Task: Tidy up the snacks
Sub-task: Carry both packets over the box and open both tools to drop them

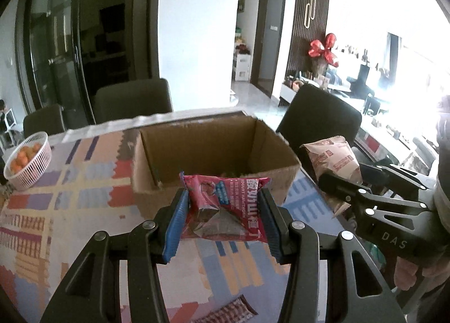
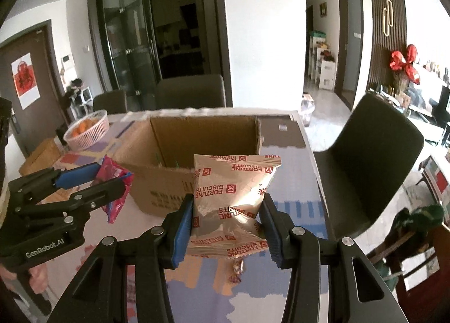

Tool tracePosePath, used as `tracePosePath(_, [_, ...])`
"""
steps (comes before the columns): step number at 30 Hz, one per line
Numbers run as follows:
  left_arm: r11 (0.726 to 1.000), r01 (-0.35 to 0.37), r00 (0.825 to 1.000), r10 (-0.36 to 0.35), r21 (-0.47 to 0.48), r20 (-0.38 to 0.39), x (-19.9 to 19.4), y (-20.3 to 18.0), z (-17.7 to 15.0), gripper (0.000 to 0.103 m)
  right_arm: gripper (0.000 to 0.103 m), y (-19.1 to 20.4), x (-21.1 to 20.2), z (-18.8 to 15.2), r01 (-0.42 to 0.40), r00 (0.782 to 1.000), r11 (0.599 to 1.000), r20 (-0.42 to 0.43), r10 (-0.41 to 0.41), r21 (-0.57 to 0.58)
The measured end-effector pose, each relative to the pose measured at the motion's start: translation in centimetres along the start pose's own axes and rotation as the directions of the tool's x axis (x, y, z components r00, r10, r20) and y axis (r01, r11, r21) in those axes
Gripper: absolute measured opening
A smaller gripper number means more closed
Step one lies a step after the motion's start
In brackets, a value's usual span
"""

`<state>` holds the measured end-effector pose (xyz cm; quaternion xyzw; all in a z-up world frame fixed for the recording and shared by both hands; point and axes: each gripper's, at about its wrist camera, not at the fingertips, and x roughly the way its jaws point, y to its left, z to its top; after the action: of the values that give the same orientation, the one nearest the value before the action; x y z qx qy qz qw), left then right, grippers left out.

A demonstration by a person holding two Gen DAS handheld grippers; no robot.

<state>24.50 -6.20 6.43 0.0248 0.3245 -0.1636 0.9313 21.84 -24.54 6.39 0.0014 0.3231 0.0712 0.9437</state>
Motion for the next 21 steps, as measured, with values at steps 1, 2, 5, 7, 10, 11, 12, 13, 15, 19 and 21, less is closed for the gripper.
tracePosePath(1, [1.0,-0.003,1.0,0.003,0.002,0.007,-0.1,0.1,0.3,0.05,0.047,0.1,0.0,0.3,-0.003,1.0,1.0,0.006,0.003,-0.001])
tracePosePath(2, [1.0,-0.006,1.0,0.006,0.003,0.014,-0.3,0.2,0.5,0.05,0.047,0.2,0.0,0.6,-0.006,1.0,1.0,0.013,0.006,-0.002])
tracePosePath(5, [1.0,-0.015,0.999,0.014,0.006,0.029,-0.4,0.5,1.2,0.05,0.047,0.5,0.1,1.6,-0.01,0.999,1.0,0.03,0.01,-0.011])
tracePosePath(7, [1.0,-0.022,0.999,0.022,0.009,0.038,-0.4,0.9,1.7,0.05,0.047,0.8,0.3,2.1,-0.012,0.999,1.0,0.035,0.012,-0.017])
tracePosePath(10, [1.0,-0.025,0.999,0.024,0.012,0.043,0.1,1.4,2.6,0.05,0.047,1.1,0.7,2.8,-0.016,0.999,0.999,0.038,0.017,-0.028])
tracePosePath(11, [1.0,-0.025,0.999,0.024,0.011,0.043,0.0,1.3,2.5,0.05,0.047,1.1,0.9,3.1,-0.017,0.999,0.999,0.038,0.018,-0.03])
tracePosePath(12, [1.0,-0.025,0.999,0.024,0.009,0.043,0.1,1.5,2.8,0.05,0.047,1.2,1.2,3.4,-0.023,0.999,0.999,0.037,0.024,-0.032])
tracePosePath(13, [1.0,-0.025,0.999,0.025,0.009,0.04,0.3,1.7,3.1,0.05,0.047,1.2,1.5,3.8,-0.027,0.999,0.999,0.032,0.028,-0.032])
tracePosePath(15, [1.0,-0.02,0.999,0.02,0.009,0.035,0.8,2.1,3.8,0.05,0.047,1.3,2.0,4.4,-0.035,0.999,0.999,0.023,0.036,-0.032])
tracePosePath(19, [1.0,-0.011,1.0,0.011,0.008,0.016,2.0,2.9,5.0,0.05,0.047,1.4,3.2,5.5,-0.034,0.999,0.998,0.01,0.034,-0.056])
tracePosePath(21, [1.0,-0.011,1.0,0.011,0.001,0.004,2.7,3.3,5.4,0.05,0.047,1.6,3.9,5.8,-0.037,0.999,0.998,0.001,0.037,-0.057])
